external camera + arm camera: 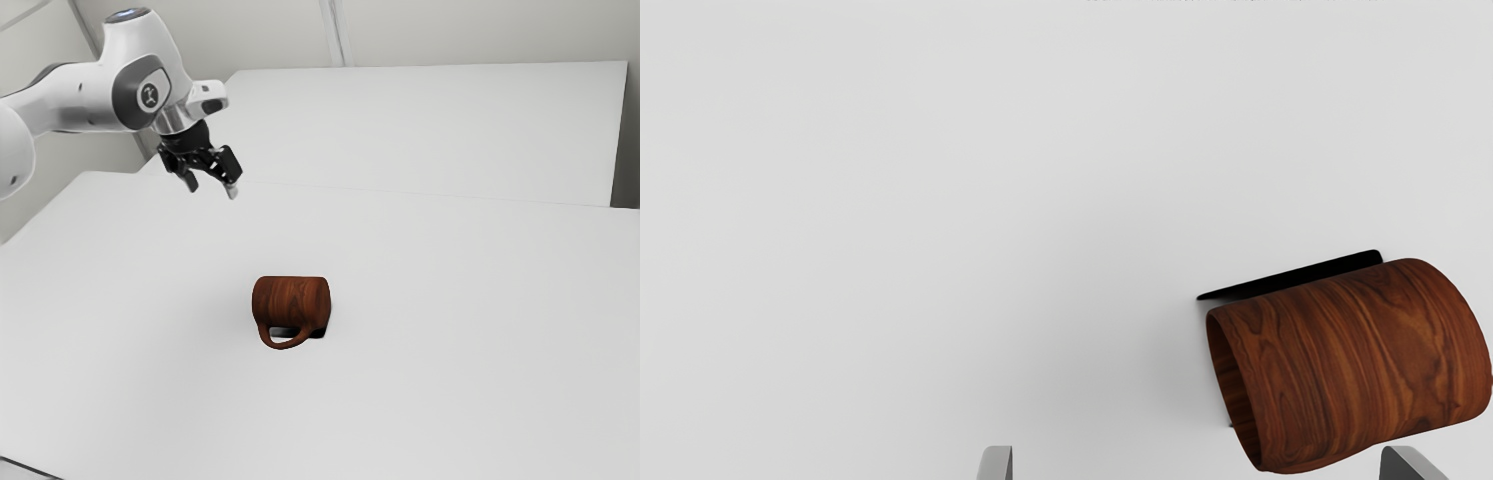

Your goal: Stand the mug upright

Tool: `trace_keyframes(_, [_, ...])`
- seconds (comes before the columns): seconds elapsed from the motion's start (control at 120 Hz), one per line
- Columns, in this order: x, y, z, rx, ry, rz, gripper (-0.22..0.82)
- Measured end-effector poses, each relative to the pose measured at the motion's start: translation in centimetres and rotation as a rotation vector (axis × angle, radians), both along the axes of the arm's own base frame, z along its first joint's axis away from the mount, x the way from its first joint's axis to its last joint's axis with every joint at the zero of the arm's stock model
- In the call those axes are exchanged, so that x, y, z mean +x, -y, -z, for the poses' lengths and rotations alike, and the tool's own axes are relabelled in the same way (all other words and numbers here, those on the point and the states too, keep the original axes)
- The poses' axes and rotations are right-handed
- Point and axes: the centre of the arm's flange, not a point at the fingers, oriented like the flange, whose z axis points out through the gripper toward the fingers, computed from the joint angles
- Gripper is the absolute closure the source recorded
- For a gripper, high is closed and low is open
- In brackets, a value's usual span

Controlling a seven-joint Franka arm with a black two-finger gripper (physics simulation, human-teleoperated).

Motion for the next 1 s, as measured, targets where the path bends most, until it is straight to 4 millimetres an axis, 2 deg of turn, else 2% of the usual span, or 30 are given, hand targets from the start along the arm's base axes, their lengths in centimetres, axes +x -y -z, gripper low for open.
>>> trace_keyframes(0.092, [-0.2, -0.3, 0.4, -0.006, 0.003, 0.005, 0.00])
trace_keyframes(0.133, [-0.5, -0.5, 1.1, -0.019, -0.006, 0.003, 0.00])
trace_keyframes(0.242, [-2.1, -1.0, 6.6, -0.169, -0.079, -0.045, 0.00])
trace_keyframes(0.317, [-2.8, -1.5, 9.5, -0.283, -0.114, -0.083, 0.00])
trace_keyframes(0.458, [-3.5, -2.6, 12.7, -0.461, -0.150, -0.128, 0.00])
trace_keyframes(0.617, [-3.5, -4.1, 17.4, -0.635, -0.197, -0.177, 0.00])
trace_keyframes(0.8, [-4.3, -3.3, 20.2, -0.786, -0.207, -0.177, 0.00])
trace_keyframes(0.892, [-5.5, -2.7, 21.8, -0.857, -0.214, -0.193, 0.00])
trace_keyframes(1.0, [-5.9, -2.4, 22.3, -0.922, -0.190, -0.206, 0.00])
